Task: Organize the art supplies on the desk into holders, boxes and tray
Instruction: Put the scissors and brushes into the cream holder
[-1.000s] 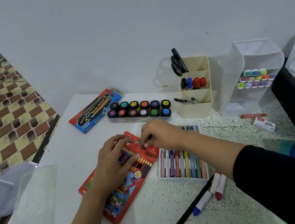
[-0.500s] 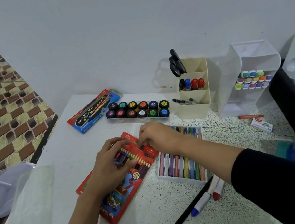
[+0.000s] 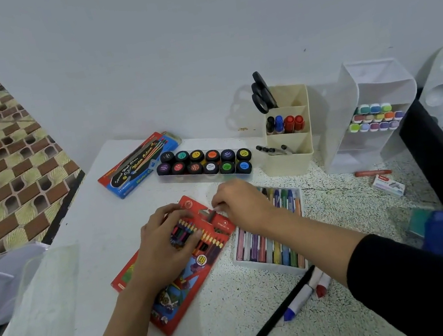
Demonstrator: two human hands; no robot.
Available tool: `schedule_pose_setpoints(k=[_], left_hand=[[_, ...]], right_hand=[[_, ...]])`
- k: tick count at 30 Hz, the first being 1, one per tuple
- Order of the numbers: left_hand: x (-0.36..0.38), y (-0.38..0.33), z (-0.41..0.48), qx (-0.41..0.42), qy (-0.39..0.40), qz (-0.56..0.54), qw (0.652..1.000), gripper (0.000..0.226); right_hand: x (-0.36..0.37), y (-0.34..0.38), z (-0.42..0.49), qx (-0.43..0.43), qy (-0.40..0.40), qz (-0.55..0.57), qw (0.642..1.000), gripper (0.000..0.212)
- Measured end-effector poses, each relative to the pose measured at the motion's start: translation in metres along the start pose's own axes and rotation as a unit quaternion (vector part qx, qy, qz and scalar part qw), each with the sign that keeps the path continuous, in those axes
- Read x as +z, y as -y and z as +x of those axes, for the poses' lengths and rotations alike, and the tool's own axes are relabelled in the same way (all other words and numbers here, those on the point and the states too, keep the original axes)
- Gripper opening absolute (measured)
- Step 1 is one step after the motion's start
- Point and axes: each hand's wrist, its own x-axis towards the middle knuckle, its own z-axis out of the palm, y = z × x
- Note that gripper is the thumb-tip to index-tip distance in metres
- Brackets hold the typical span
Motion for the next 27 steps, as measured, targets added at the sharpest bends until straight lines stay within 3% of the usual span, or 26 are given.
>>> schedule_pose_setpoints(k=[7, 14, 16, 21, 27], left_hand=[[0.003, -0.005, 0.0, 0.005, -0.029, 0.023, 0.999, 0.039], [0.005, -0.004, 0.003, -0.006, -0.031, 0.049, 0.998, 0.039], [0.006, -0.005, 0.003, -0.005, -0.033, 0.054, 0.998, 0.039], [0.008, -0.006, 0.003, 0.008, -0.041, 0.064, 0.997, 0.038], [0.007, -0.009, 0.002, 0.012, -0.046, 0.071, 0.996, 0.039]], right_hand=[[0.001, 0.01, -0.006, -0.043, -0.007, -0.009, 0.999, 0.017], [0.007, 0.012, -0.007, -0.123, -0.033, -0.097, 0.987, 0.018], [0.009, 0.014, -0.007, -0.121, -0.032, -0.059, 0.99, 0.018], [0.005, 0.014, -0.012, -0.004, -0.01, 0.141, 0.99, 0.01], [-0.006, 0.012, -0.016, 0.054, 0.04, 0.239, 0.969, 0.019]])
